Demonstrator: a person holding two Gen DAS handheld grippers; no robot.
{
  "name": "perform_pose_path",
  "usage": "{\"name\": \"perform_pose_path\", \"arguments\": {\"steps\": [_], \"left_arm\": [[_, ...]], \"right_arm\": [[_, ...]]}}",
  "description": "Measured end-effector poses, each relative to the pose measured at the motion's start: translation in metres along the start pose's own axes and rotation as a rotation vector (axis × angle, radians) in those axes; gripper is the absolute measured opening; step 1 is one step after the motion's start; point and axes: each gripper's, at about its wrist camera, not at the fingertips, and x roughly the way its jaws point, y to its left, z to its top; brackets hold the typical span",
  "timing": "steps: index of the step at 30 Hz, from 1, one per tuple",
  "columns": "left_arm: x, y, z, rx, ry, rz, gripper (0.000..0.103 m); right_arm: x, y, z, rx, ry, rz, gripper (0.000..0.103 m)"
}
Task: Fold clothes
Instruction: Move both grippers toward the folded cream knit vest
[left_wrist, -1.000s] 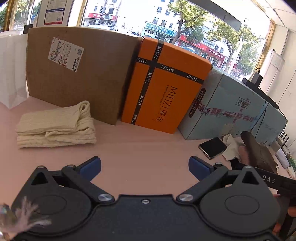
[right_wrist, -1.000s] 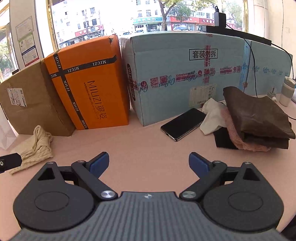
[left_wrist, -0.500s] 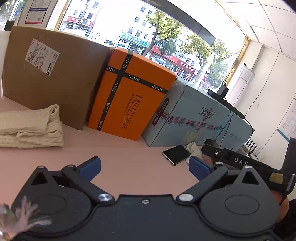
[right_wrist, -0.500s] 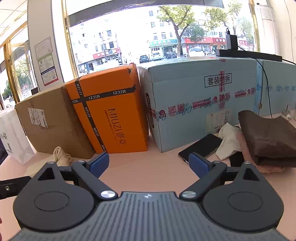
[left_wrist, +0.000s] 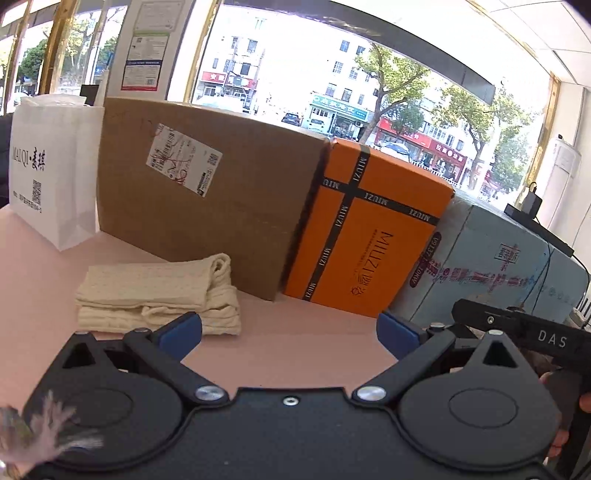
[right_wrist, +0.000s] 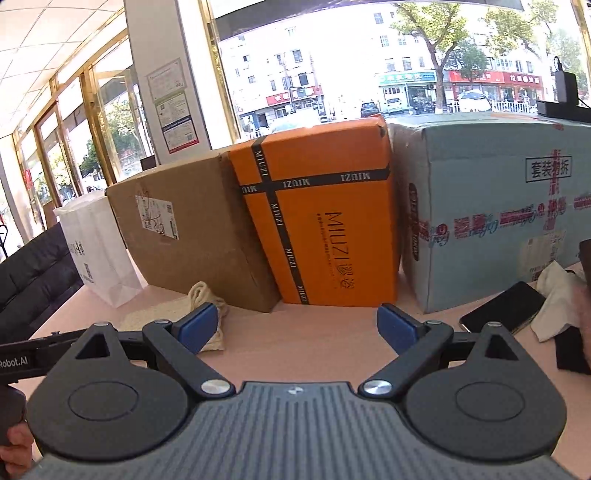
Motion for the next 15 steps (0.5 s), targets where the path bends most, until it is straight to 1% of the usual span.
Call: {"name": "perform_pose_path", "arguments": {"steps": [3,5,9,13,15], "left_arm": [[0.002,0.019,0.012,0.026,-0.046,0.091,0.103],[0.004,0.033,0.022,0.043,-0.077,0.145,0.103],[0.011,0.067,0.042,0.034,-0.114,0.220,0.103],[0.029,0.103,0.054,0.011,-0.096,0.252,0.103],[0.044,0.123,0.056,-0.020,-0.077,0.266,0.103]], "right_arm": [[0.011,0.011,0.008,-0.019,-0.015,0.050,0.093],[0.022,0.016,0.018,0.010,-0.026,0.088,0.093],[0.052,0.031,0.034,0.056,-0.006,0.123,0.093],[0.083,0.049,0.041,0.058,0.019,0.155,0.093],[0.103,0.057,0.043,0.075,0.034,0.152,0.093]]}}
